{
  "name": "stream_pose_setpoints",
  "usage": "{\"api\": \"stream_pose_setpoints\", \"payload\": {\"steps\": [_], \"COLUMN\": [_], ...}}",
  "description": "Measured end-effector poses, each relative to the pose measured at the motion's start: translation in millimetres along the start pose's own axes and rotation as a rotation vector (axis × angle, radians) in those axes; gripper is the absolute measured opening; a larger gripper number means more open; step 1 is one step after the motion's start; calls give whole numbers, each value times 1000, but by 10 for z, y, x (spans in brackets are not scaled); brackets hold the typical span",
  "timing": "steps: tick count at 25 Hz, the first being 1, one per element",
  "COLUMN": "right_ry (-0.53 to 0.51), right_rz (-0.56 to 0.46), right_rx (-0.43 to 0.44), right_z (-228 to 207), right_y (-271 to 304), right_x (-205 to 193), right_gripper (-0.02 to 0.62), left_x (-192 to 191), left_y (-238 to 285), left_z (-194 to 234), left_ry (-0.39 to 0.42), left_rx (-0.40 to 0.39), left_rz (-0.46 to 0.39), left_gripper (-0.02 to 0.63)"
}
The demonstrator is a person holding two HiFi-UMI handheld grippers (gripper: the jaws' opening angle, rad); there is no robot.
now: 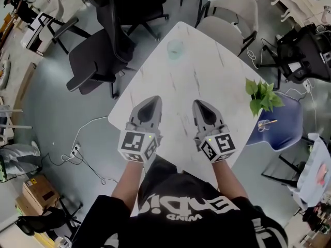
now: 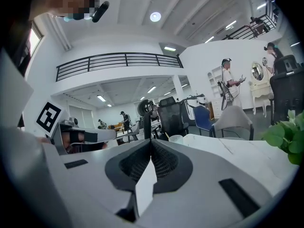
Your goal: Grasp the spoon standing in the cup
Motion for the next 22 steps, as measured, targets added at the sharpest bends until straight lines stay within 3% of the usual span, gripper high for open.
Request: {"api": "stream_pose_setpoints", "payload": {"steps": [22], "right_ry": [17], "right_rz": [40], "right_rx": [-70], "right_z": [-456], "right_y": [802], "right_x": [-175], "right_gripper": [14], "left_x": [-300], "left_y": [806], "left_z": [429], "left_ry": [5], "left_rx": [-77], "left_rz": [42], "left_gripper": [14]}}
Point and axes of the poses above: the fingertips, and each gripper's own axes: y forward along the fingers, z to its left, x out of its top, the point moved 1 cm from there along -y, backward along the fingers, and after that the axes turned 14 degrees about y, right-handed, at the moved point
